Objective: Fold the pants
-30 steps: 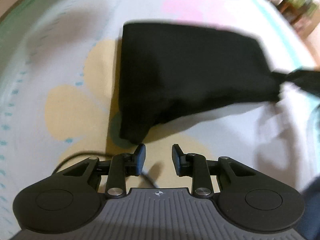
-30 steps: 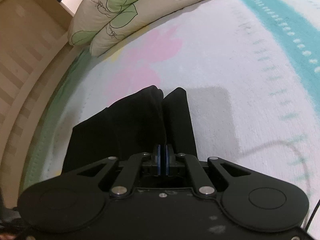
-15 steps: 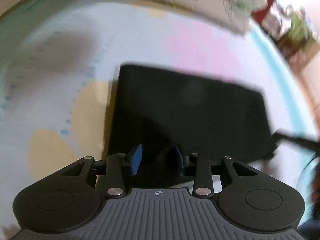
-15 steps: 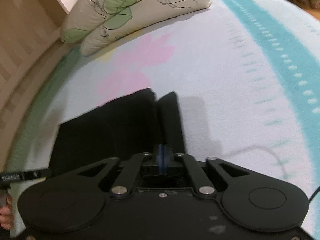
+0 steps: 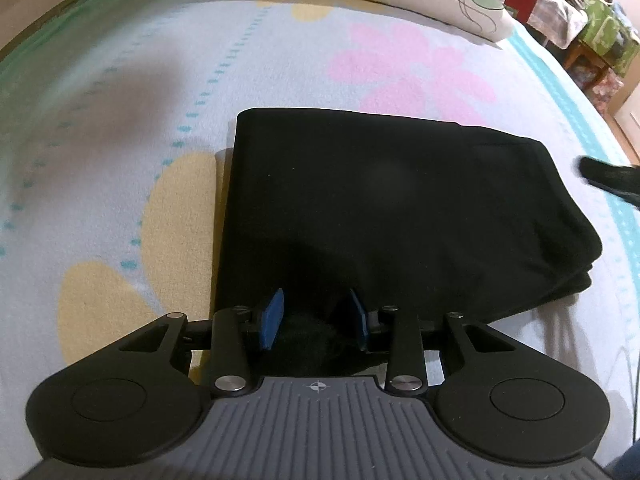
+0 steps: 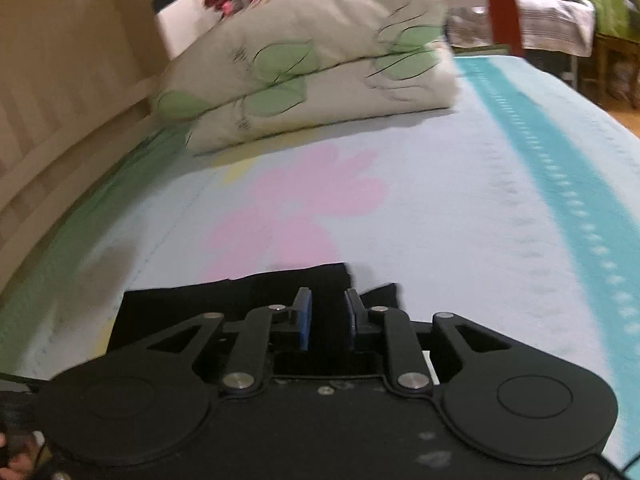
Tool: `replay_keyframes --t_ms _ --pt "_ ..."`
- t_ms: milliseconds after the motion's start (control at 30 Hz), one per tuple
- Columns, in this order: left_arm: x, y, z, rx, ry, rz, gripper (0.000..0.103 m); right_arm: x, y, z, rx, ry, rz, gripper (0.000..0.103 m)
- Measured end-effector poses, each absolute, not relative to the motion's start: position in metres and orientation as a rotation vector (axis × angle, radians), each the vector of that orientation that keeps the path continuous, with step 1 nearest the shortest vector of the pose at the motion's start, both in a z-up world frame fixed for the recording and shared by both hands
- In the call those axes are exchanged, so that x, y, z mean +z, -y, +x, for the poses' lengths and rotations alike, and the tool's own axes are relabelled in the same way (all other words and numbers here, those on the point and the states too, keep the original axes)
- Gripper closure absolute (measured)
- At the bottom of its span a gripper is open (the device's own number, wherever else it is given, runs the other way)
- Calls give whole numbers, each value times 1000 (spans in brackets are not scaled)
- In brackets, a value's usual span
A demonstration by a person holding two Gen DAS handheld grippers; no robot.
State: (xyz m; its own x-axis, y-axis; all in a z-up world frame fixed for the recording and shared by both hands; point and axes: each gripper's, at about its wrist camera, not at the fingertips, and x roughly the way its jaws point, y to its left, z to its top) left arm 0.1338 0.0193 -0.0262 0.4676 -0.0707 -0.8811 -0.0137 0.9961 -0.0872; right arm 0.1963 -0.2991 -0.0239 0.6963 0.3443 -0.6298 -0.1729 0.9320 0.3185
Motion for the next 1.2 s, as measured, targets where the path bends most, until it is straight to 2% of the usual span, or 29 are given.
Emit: replay_keyframes --t_ms 133,167,267,433,500,567,733,1133,1200 --pt "-26 -21 136 -33 -1088 -98 68 -51 277 212 263 -853 204 85" --pt "-26 -21 136 -31 -1088 -94 68 -58 275 212 246 -860 190 88" --pt "-28 -20 137 -24 -1086 -88 67 -57 269 206 230 -820 120 88" --pt "-29 -18 137 -13 -1083 -76 66 -50 268 201 244 -851 99 71" --pt "-28 -17 135 -9 -1078 -71 65 -49 270 198 234 -856 97 67" --pt "-27 -17 134 -2 -1075 -71 60 -49 268 192 216 -856 94 65" --pt "-24 -21 132 15 -1070 -86 51 -52 274 177 155 -880 73 51" --pt "-26 -54 151 59 -1063 -134 44 -67 304 177 196 -926 222 36" --pt "-31 -60 157 40 -1084 -164 40 -71 311 183 210 -934 260 35"
